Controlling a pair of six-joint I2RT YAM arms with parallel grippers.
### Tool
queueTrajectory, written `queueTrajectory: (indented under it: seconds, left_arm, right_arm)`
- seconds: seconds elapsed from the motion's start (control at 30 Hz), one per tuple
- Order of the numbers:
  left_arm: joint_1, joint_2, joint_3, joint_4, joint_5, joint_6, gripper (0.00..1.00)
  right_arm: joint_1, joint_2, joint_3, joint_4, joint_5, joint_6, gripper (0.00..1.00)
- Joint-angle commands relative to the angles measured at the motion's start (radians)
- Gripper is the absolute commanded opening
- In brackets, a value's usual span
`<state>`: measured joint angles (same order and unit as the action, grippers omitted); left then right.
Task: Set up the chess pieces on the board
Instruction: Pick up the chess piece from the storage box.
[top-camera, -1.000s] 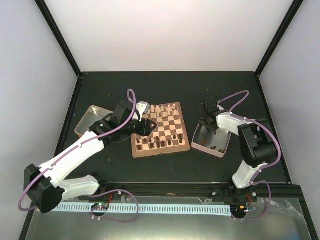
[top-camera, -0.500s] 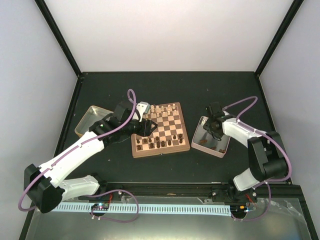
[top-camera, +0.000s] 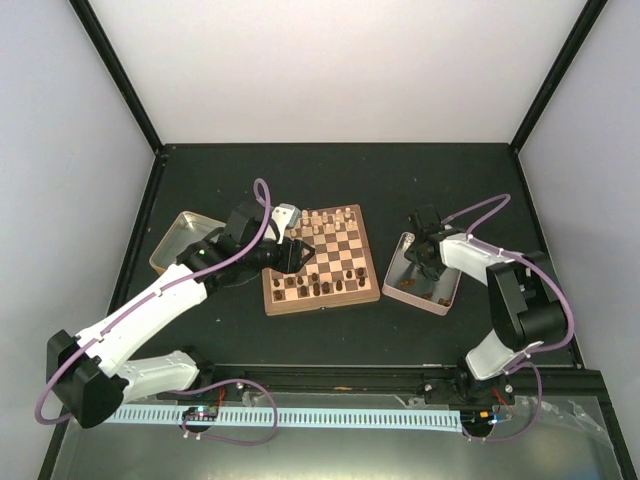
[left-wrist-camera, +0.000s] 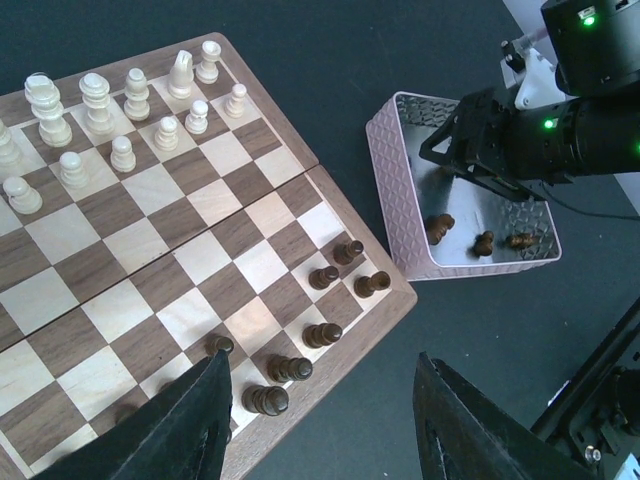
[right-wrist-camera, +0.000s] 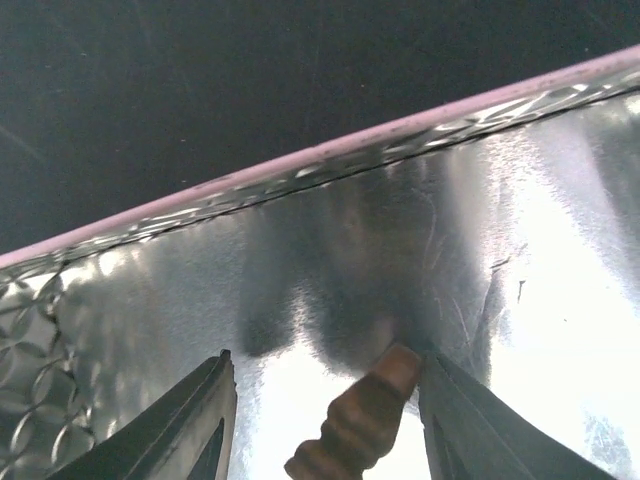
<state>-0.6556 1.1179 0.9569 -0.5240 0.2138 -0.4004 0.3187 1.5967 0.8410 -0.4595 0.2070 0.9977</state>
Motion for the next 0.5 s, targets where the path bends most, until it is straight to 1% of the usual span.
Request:
queueTrajectory:
  seconds: [0.0,0.17,0.3,0.47]
  left_arm:
    - [0.007,-0.013,-0.005,0.018,0.015,0.011,0.52]
    - [0.009,-0.015,-0.002,0.018,0.019,0.02,0.52]
    - [0.009,-0.019,-0.002,0.018,0.025,0.023,0.52]
    - [0.011,-0.027,-0.008,0.022,0.029,0.025,0.52]
  right_arm:
    - [0.0,0.038,0.034,-0.051,0.063,0.041,0.52]
    - [0.005,0.043,0.033,-0.095,0.075,0.05,0.53]
    - [0.01,0.01,0.024,-0.111,0.082,0.044,0.5]
    - [0.037,-0.034,0.007,-0.124,0.082,0.035,0.52]
